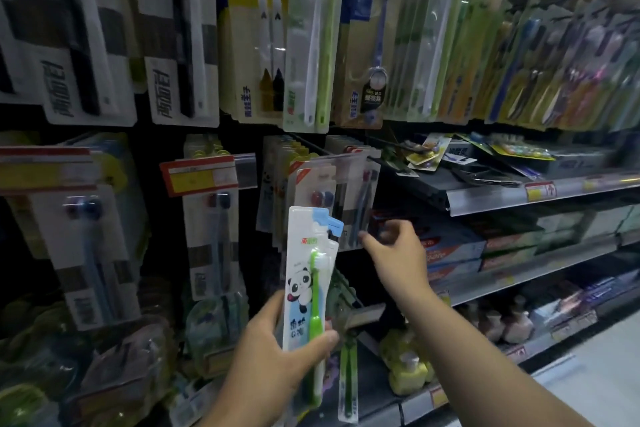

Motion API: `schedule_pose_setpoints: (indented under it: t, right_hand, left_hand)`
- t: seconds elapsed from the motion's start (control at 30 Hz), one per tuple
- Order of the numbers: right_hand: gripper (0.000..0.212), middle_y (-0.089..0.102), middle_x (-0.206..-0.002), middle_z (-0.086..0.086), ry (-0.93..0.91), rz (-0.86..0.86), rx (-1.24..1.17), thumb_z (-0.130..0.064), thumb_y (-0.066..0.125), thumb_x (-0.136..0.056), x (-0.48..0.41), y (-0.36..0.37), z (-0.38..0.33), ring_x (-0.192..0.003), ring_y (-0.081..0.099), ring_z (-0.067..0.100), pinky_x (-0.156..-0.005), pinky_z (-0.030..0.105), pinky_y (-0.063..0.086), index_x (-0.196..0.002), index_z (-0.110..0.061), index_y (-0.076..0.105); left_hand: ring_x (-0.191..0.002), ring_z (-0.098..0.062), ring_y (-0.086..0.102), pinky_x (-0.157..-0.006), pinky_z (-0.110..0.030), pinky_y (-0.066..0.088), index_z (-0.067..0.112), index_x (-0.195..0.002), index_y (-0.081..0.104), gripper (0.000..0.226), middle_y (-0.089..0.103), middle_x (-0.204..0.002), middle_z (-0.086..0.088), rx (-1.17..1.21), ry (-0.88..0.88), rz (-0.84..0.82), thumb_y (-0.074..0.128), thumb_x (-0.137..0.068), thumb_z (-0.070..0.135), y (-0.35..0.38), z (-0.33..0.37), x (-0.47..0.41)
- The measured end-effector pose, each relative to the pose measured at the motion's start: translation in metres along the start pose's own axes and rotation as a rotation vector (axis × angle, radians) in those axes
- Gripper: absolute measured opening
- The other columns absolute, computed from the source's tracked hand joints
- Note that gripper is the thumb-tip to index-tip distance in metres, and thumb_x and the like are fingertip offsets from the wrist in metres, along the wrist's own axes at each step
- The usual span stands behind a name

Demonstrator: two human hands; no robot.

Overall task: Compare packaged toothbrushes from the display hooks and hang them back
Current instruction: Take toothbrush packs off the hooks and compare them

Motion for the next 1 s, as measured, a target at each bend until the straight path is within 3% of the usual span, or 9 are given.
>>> schedule_pose_setpoints:
  t: [0.13,0.23,0.33,0.43,0.57,0.8,0.9,1.0]
  right_hand:
    - [0.081,0.053,-0.139,0.014,0.034,0.048,-0.045,-0.038,0.087,-0.079,-0.061,0.034,-0.005,-0.119,0.058,0.031,-0.092,0.034,0.047,-0.141,-0.006,0.046]
    - [0.101,0.042,-0.152,0.016,0.025,0.061,-0.129,-0.039,0.09,-0.075,-0.091,0.056,-0.012,-0.134,0.049,0.034,-0.11,0.039,0.043,-0.151,-0.005,0.034]
    - [0.116,0.047,-0.149,0.014,0.032,0.029,-0.198,-0.051,0.092,-0.06,-0.107,0.074,-0.012,-0.134,0.051,0.033,-0.113,0.048,0.045,-0.15,-0.008,0.033]
    - [0.101,0.058,-0.139,0.013,0.032,0.029,-0.209,-0.045,0.094,-0.062,-0.117,0.083,-0.009,-0.125,0.06,0.031,-0.108,0.045,0.049,-0.14,-0.01,0.04]
    - [0.081,0.064,-0.132,0.013,0.03,0.102,-0.207,-0.041,0.089,-0.073,-0.119,0.086,-0.011,-0.118,0.064,0.031,-0.098,0.036,0.049,-0.132,-0.01,0.043]
    - [0.068,0.062,-0.127,0.012,0.019,0.169,-0.216,-0.041,0.086,-0.076,-0.111,0.082,-0.01,-0.113,0.064,0.033,-0.1,0.045,0.054,-0.122,-0.015,0.044]
    - [0.071,0.058,-0.13,0.014,0.017,0.153,-0.245,-0.037,0.088,-0.074,-0.109,0.079,-0.011,-0.117,0.061,0.033,-0.103,0.046,0.053,-0.123,-0.015,0.042]
    - [0.097,0.051,-0.142,0.014,0.059,0.059,-0.292,-0.044,0.092,-0.065,-0.109,0.079,-0.012,-0.128,0.055,0.034,-0.109,0.05,0.049,-0.139,-0.015,0.036]
  left_hand:
    - [-0.087,0.002,0.074,-0.072,-0.008,0.052,0.043,-0.119,0.06,0.058,0.079,-0.095,0.018,-0.025,-0.008,-0.029,0.09,-0.075,0.02,0.003,-0.003,-0.013]
    - [-0.09,0.004,0.073,-0.073,-0.006,0.053,0.049,-0.119,0.059,0.064,0.078,-0.1,0.022,-0.035,-0.015,-0.037,0.093,-0.071,0.024,-0.004,-0.006,-0.02]
    - [-0.089,0.001,0.074,-0.084,-0.017,0.055,0.053,-0.118,0.058,0.066,0.079,-0.098,0.019,-0.035,-0.024,-0.045,0.093,-0.068,0.029,-0.011,-0.008,-0.025]
    - [-0.086,0.001,0.074,-0.087,-0.02,0.056,0.056,-0.116,0.054,0.065,0.079,-0.095,0.017,-0.042,-0.021,-0.01,0.09,-0.07,0.027,-0.019,-0.011,-0.031]
    - [-0.081,-0.002,0.075,-0.074,-0.011,0.056,0.052,-0.115,0.055,0.063,0.08,-0.09,0.012,-0.017,-0.036,0.034,0.09,-0.073,0.02,-0.024,-0.016,-0.035]
    - [-0.08,-0.004,0.076,-0.069,-0.008,0.054,0.047,-0.114,0.058,0.06,0.08,-0.088,0.01,-0.014,-0.037,0.039,0.09,-0.073,0.018,-0.023,-0.017,-0.034]
    - [-0.078,-0.006,0.076,-0.065,-0.008,0.054,0.045,-0.111,0.06,0.059,0.081,-0.087,0.007,0.01,-0.046,0.05,0.091,-0.072,0.014,-0.023,-0.013,-0.032]
    - [-0.075,-0.007,0.076,-0.064,-0.01,0.055,0.041,-0.109,0.063,0.056,0.081,-0.085,0.005,0.037,-0.058,0.064,0.091,-0.071,0.012,-0.022,-0.008,-0.028]
Point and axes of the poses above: each hand's wrist, its own x-axis away from the middle knuckle, its own y-axis out of the palm, z = x × y, the point moved 3 cm from there along -x, towards the middle knuckle
